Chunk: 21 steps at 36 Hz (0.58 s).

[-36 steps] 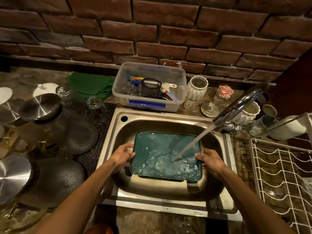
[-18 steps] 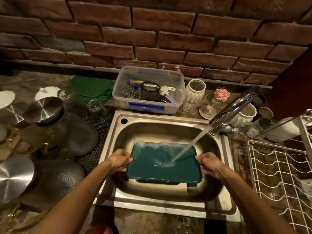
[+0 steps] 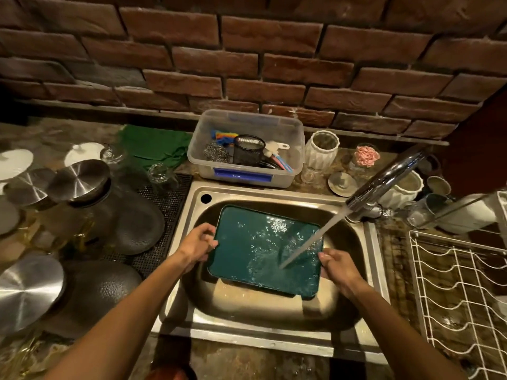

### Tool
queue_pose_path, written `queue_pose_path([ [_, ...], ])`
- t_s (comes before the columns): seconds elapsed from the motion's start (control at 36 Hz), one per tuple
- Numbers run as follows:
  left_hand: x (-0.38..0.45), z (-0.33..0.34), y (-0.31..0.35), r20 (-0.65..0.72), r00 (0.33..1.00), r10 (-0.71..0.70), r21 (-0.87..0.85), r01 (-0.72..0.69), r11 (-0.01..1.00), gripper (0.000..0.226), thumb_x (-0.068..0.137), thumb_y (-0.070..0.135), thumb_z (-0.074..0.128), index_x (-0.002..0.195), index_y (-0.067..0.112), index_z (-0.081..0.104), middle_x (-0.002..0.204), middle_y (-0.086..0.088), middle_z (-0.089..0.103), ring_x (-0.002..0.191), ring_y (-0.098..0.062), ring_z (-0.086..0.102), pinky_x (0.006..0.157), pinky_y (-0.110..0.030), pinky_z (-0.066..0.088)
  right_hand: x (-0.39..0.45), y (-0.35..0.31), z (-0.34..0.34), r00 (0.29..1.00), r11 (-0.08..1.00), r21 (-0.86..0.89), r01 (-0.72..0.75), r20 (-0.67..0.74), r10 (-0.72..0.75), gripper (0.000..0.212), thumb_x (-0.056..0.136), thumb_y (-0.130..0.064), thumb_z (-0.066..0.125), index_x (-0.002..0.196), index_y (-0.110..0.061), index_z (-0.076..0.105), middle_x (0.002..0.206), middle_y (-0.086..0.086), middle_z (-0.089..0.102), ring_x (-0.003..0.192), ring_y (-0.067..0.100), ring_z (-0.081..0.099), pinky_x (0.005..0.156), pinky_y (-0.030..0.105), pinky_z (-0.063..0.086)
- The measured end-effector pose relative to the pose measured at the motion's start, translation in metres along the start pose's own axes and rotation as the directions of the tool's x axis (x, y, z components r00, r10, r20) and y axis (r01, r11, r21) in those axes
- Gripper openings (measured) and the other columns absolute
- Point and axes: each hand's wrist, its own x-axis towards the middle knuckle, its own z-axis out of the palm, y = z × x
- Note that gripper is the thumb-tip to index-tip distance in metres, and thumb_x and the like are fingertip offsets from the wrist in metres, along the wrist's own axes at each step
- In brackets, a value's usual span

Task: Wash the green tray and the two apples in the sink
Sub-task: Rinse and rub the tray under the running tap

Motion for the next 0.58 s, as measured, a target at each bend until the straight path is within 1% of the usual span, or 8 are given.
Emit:
queue_pose_path([
  [0.06, 0.001, 0.005, -0.008, -0.015, 1.000, -0.005, -0.005, 0.005, 1.000, 0.021, 0.098, -0.004, 0.047, 0.097, 0.016, 0.054, 0.063, 0.002, 0.040, 0.061, -0.010, 0.044, 0.059, -0.026, 0.037, -0.004, -0.010, -0.007, 1.000, 0.999, -0.026, 0.031, -0.003, -0.031, 0.020, 0.102, -0.007, 0.051, 0.110, -0.003, 0.069, 0.099, 0.012, 0.076, 0.079, 0.014, 0.077, 0.061, 0.021, 0.059],
  [0.11, 0.000, 0.012, -0.017, -0.010, 1.000, -0.002, -0.028, 0.002, 1.000, 0.021, 0.097, -0.006, 0.047, 0.109, 0.009, 0.055, 0.069, 0.000, 0.044, 0.068, -0.013, 0.049, 0.062, -0.029, 0.048, -0.008, -0.020, -0.015, 0.999, 0.997, -0.062, 0.054, 0.004, -0.054, 0.020, 0.102, -0.009, 0.052, 0.113, -0.006, 0.069, 0.098, 0.007, 0.077, 0.082, 0.011, 0.076, 0.063, 0.021, 0.059],
  [0.19, -0.003, 0.025, -0.028, -0.010, 1.000, -0.028, -0.078, 0.027, 0.997, 0.026, 0.095, -0.009, 0.048, 0.112, 0.009, 0.056, 0.077, -0.004, 0.049, 0.080, -0.020, 0.057, 0.079, -0.044, 0.057, -0.010, -0.031, -0.026, 0.997, 0.989, -0.130, 0.071, -0.001, -0.072, 0.021, 0.102, -0.009, 0.053, 0.116, -0.007, 0.068, 0.084, -0.002, 0.078, 0.069, 0.006, 0.072, 0.056, 0.019, 0.055],
  [0.25, -0.005, 0.033, -0.034, 0.001, 0.997, -0.072, -0.104, 0.072, 0.992, 0.028, 0.096, -0.011, 0.045, 0.106, 0.012, 0.057, 0.072, -0.004, 0.050, 0.074, -0.017, 0.057, 0.073, -0.038, 0.057, -0.011, -0.037, -0.031, 0.997, 0.980, -0.187, 0.070, -0.018, -0.074, 0.027, 0.101, -0.011, 0.056, 0.124, -0.001, 0.065, 0.091, 0.006, 0.074, 0.074, 0.011, 0.066, 0.066, 0.026, 0.055],
  [0.31, -0.007, 0.038, -0.039, -0.007, 0.991, -0.133, -0.107, 0.132, 0.986, 0.029, 0.096, -0.011, 0.048, 0.104, 0.015, 0.057, 0.066, -0.004, 0.053, 0.063, -0.013, 0.054, 0.053, -0.027, 0.053, -0.014, -0.042, -0.035, 0.997, 0.973, -0.220, 0.074, -0.006, -0.077, 0.025, 0.101, -0.012, 0.057, 0.120, 0.000, 0.066, 0.081, 0.002, 0.071, 0.067, 0.008, 0.063, 0.065, 0.024, 0.052],
  [0.39, -0.011, 0.040, -0.044, -0.007, 0.984, -0.176, -0.087, 0.175, 0.981, 0.022, 0.095, -0.009, 0.053, 0.101, 0.012, 0.057, 0.050, -0.002, 0.059, 0.045, -0.010, 0.054, 0.037, -0.017, 0.043, -0.019, -0.049, -0.037, 0.999, 0.981, -0.189, 0.048, 0.033, -0.043, 0.023, 0.102, -0.010, 0.054, 0.114, 0.004, 0.068, 0.089, 0.017, 0.072, 0.075, 0.021, 0.066, 0.073, 0.040, 0.057],
  [0.5, -0.017, 0.034, -0.042, 0.099, 0.965, -0.244, -0.089, 0.253, 0.963, 0.017, 0.098, -0.008, 0.050, 0.104, 0.007, 0.056, 0.078, -0.014, 0.065, 0.065, -0.022, 0.064, 0.049, -0.030, 0.055, -0.020, -0.051, -0.037, 0.998, 0.986, -0.165, -0.010, 0.062, 0.021, 0.026, 0.101, -0.008, 0.054, 0.114, 0.014, 0.064, 0.102, 0.025, 0.073, 0.081, 0.028, 0.072, 0.066, 0.033, 0.061],
  [0.58, -0.017, 0.024, -0.037, 0.114, 0.959, -0.259, -0.057, 0.267, 0.962, 0.016, 0.097, -0.009, 0.050, 0.094, 0.005, 0.057, 0.076, -0.013, 0.065, 0.068, -0.020, 0.064, 0.056, -0.033, 0.059, -0.017, -0.044, -0.036, 0.994, 0.986, -0.154, -0.067, 0.077, 0.080, 0.024, 0.100, -0.009, 0.057, 0.109, 0.013, 0.063, 0.104, 0.026, 0.074, 0.092, 0.035, 0.074, 0.075, 0.042, 0.061],
])
